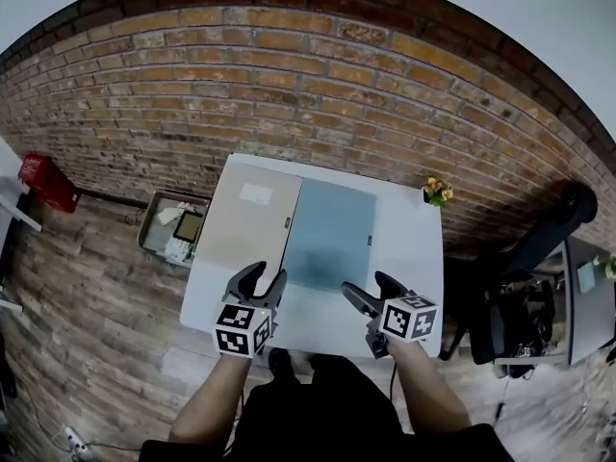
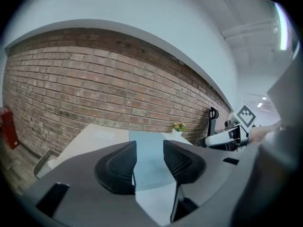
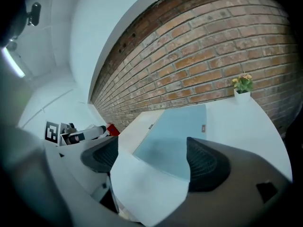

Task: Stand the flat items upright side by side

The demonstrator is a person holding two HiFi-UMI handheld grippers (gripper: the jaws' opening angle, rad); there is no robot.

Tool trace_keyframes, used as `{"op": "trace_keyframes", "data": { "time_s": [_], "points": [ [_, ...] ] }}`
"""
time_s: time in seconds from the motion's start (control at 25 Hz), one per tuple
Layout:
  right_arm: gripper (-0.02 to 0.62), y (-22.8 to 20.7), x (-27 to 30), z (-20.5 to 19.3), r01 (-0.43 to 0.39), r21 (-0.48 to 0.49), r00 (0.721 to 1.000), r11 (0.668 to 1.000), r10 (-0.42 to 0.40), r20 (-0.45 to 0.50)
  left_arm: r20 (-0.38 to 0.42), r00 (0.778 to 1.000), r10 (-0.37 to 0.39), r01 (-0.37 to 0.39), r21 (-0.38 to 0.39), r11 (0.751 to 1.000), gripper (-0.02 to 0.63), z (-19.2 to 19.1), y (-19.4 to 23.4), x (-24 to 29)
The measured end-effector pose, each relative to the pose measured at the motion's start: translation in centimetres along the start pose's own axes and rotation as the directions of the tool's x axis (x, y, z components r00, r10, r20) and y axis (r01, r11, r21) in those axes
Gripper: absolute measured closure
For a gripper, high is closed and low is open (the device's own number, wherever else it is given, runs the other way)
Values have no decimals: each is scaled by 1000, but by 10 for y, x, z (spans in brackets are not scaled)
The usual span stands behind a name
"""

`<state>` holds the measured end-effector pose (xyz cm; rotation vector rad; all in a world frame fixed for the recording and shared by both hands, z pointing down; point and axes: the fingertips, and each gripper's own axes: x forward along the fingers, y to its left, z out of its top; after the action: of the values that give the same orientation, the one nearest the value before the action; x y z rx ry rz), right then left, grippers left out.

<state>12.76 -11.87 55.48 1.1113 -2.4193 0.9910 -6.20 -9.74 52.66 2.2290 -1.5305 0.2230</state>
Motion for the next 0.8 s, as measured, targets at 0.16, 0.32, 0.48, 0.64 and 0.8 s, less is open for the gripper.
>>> {"op": "trace_keyframes", "data": {
  "time_s": [0.16, 0.32, 0.48, 0.64, 0.8],
  "points": [
    [110, -18, 5, 12, 23, 24, 1000, 999, -23, 20, -78, 995, -61, 62, 13, 998, 320, -14, 0, 23],
    [76, -35, 7, 21, 50, 15, 998, 999, -50, 45, -123, 990, -64, 68, 27, 997, 247, -24, 2, 40],
    [43, -49, 7, 29, 61, -9, 996, 998, -60, 59, -123, 992, -42, 48, 51, 998, 193, -16, 4, 51],
    [13, -58, 4, 41, 89, -22, 991, 996, -86, 105, -89, 995, -45, 50, 61, 997, 138, -5, 0, 57],
    [11, -59, 0, 57, 98, -64, 986, 993, -88, 141, -4, 999, -43, 43, 96, 994, 117, 28, -7, 57]
  ]
}}
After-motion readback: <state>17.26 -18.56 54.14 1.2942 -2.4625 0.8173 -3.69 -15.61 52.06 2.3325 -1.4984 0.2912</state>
